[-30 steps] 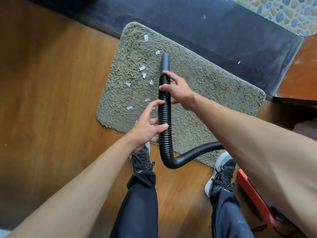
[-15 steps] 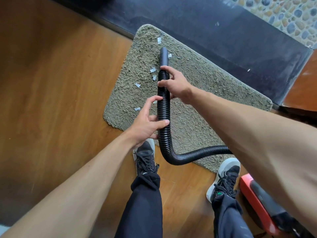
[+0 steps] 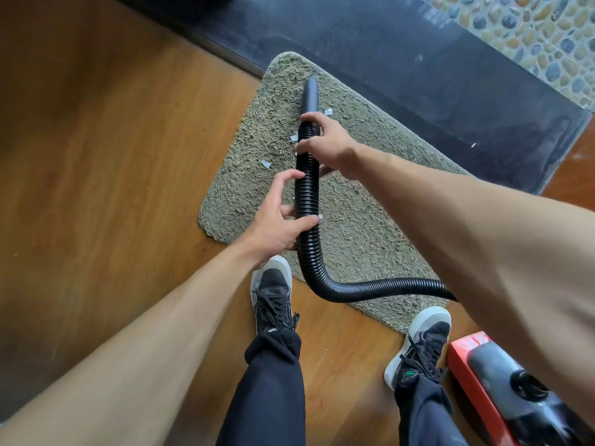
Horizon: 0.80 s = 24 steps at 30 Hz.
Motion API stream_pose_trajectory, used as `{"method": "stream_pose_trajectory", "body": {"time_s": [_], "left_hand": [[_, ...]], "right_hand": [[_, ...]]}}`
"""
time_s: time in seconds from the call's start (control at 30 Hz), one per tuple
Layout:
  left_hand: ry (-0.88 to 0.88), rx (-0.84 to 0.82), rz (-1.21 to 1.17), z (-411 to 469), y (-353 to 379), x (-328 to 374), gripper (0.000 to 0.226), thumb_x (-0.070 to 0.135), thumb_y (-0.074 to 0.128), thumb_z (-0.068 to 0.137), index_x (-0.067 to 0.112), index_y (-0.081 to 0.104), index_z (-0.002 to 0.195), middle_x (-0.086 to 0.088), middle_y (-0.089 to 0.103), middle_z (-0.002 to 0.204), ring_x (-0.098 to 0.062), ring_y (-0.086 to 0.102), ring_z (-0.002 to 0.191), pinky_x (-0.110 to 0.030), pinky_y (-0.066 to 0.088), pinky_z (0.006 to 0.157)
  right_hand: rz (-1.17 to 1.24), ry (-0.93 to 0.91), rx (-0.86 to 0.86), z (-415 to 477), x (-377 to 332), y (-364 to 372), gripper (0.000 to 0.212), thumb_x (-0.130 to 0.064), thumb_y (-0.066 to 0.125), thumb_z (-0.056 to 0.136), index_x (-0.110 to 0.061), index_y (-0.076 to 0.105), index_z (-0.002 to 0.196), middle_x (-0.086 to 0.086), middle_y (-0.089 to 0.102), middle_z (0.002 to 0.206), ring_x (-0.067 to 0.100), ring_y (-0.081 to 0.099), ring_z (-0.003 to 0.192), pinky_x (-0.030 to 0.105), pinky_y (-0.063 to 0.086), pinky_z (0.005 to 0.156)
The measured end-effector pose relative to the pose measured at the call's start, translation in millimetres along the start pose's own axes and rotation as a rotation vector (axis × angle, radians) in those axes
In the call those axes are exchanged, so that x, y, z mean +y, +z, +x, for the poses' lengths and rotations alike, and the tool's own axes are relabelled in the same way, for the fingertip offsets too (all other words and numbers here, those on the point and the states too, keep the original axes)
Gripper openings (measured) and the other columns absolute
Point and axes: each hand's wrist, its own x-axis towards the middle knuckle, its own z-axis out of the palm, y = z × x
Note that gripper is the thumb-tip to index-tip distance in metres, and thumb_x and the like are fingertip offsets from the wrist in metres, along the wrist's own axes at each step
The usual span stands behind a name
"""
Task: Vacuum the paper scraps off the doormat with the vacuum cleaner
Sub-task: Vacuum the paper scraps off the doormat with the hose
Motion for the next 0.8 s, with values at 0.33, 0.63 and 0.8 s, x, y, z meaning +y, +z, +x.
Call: {"method": "stream_pose_trajectory", "body": {"time_s": [0.33, 0.63, 0.8], "left_hand": [[-0.027, 0.014, 0.005, -1, 7, -9, 0.059, -0.004, 0.060, 0.093, 0.040, 0.039, 0.127, -0.021, 0.068, 0.101, -0.030, 0.068, 0.082, -0.058, 0.057, 0.073], [-0.051, -0.025, 0.074, -7, 21, -16, 0.059, 0.001, 0.061, 0.093, 0.042, 0.040, 0.129, -0.020, 0.068, 0.106, -0.020, 0.067, 0.078, -0.031, 0.056, 0.060], [-0.059, -0.058, 0.095, -8, 28, -17, 0.059, 0.003, 0.062, 0.093, 0.046, 0.039, 0.126, -0.024, 0.065, 0.111, -0.027, 0.067, 0.085, -0.043, 0.060, 0.069]], "right_hand": [[0.072, 0.053, -0.030, -7, 13, -3, 0.065, -0.007, 0.065, 0.090, -0.026, 0.036, 0.145, 0.002, 0.058, 0.106, 0.019, 0.068, 0.086, 0.044, 0.062, 0.065], [0.193, 0.068, 0.089, -26, 46, -7, 0.065, -0.009, 0.067, 0.088, -0.027, 0.038, 0.144, 0.011, 0.058, 0.115, 0.027, 0.071, 0.091, 0.052, 0.061, 0.068], [0.225, 0.093, 0.087, -32, 53, -12, 0.063, -0.007, 0.065, 0.090, -0.027, 0.039, 0.144, 0.010, 0.058, 0.115, 0.028, 0.070, 0.093, 0.052, 0.061, 0.070]]}}
